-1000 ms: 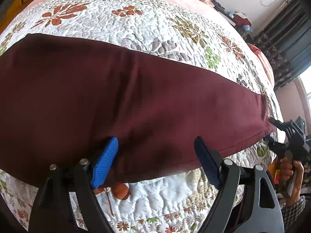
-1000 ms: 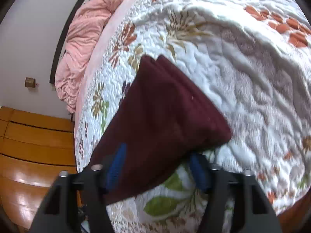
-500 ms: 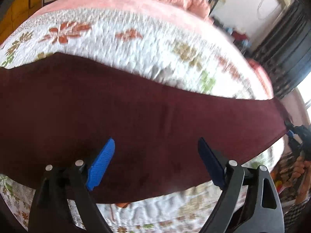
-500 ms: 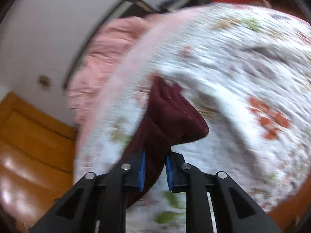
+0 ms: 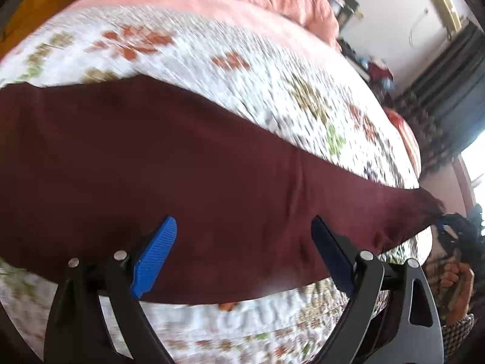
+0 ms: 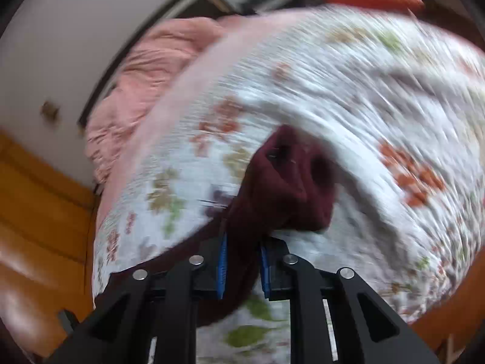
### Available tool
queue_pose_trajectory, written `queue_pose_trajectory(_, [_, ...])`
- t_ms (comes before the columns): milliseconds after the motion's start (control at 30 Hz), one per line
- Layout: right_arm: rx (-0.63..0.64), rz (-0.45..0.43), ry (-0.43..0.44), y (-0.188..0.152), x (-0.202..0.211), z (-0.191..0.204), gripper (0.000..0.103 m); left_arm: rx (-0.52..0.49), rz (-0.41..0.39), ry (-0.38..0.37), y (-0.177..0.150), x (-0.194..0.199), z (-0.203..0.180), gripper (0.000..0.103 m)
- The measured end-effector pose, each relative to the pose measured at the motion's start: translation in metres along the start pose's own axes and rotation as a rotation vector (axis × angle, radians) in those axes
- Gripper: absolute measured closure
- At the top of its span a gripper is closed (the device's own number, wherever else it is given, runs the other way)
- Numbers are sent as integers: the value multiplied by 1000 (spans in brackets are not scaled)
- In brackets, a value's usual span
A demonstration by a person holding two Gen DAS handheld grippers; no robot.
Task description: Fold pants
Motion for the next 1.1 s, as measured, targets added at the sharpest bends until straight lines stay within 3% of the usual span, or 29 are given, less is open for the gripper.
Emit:
queue_pose_trajectory(133, [239,-27,18,-21,7,98,85,53,-35,51,0,27,31,13])
queue_pose_trajectory(233, [356,0,55,-47,-2,155,85,107,-67,64,-2,44,53,13])
queue_pose_trajectory(333, [478,50,98,-85,-22,213,85,147,-95,71,-4,61,72,13])
queue_pose_trajectory(467, [568,151,131,-133,-55,263,85,198,-133,89,-7,79,94,13])
queue_pose_trajectory(633, [660,307,133,-205,-110,300,85,278,-152,90,-11,91,124,13])
queue_pose_trajectory(833, [741,431,63,-274,-151,300,85,311,-152,93,-20,97,139,13])
queue_pose_trajectory(1000, [733,443,72,-289,-165,291,85,336,-135,83,-22,90,143,13])
queue_pose_trajectory(1100, [728,439,131,-290,-160,296,84,331,-140,82,-22,89,141,13])
Point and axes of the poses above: each gripper's, at about its wrist camera, not at the fingertips, and x roughly against the way its jaws point, z to its left, y to its top, the point moved 1 cm from there along -x, roughly the way its jaws point, and after that the axes turned 8 degrees about -x, right-handed, at the moved point
